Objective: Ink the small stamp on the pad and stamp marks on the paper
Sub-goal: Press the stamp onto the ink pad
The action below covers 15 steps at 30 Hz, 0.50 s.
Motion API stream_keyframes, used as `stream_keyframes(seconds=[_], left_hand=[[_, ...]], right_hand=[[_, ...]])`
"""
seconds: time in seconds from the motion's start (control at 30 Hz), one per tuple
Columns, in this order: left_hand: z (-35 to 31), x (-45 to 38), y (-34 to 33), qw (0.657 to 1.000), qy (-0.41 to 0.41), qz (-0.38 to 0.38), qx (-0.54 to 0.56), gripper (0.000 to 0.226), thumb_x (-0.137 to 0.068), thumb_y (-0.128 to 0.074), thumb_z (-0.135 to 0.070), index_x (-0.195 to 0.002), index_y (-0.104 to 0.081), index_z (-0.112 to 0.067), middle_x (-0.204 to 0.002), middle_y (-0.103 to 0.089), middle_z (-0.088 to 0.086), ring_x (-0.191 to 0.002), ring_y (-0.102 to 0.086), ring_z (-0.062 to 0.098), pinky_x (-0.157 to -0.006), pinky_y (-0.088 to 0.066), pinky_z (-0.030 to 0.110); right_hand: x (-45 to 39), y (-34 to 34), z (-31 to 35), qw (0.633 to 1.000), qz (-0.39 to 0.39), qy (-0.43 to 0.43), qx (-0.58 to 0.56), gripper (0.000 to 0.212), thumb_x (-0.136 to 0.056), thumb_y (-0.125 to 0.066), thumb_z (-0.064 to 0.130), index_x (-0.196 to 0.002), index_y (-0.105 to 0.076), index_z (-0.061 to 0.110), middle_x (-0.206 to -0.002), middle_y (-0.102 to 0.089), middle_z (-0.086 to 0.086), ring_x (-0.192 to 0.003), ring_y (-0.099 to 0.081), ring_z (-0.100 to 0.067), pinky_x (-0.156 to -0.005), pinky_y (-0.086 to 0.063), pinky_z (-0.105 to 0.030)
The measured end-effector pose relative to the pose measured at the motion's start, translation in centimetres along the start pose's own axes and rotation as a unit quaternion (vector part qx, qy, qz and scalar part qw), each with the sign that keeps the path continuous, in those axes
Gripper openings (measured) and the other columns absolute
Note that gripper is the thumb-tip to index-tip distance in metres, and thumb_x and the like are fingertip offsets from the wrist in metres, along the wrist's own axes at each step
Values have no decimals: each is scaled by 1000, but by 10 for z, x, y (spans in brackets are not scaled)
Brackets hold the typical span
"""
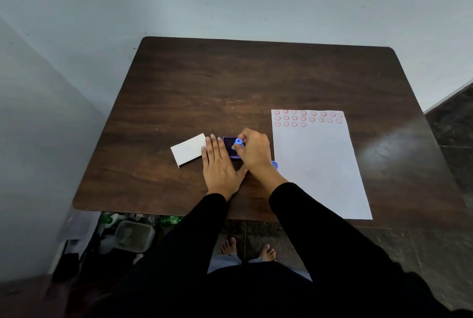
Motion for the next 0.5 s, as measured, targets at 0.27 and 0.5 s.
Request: stream_keyframes(seconds=[0.27, 0.5], left_hand=[[1, -1, -2, 1000, 2, 5, -13, 95, -84, -43, -61, -147, -9, 1, -158, -5, 20, -147, -1, 30, -118, 7, 38], [1, -1, -1, 1000, 1, 1, -4, 94, -84, -46, -59, -147, -11, 1, -157, -7, 20, -147, -2, 30, -117, 7, 38]], right_hand=[[-1, -4, 1, 1000, -2, -23, -3, 20, -78, -73, 20, -90, -62, 9, -96, -70, -11, -87, -65, -24, -73, -57, -32], [-4, -2, 3, 999, 3, -23, 21, 24, -78, -74, 24, -92, -62, 9, -97, -69, -10, -88, -65, -24, -74, -57, -34]])
Point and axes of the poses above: each hand's wrist, its own x-axis away from the middle knuckle, its own y-axis out of the back of the hand, z = x × y, the point moved 4 cm from there along -x, towards the middle knuckle
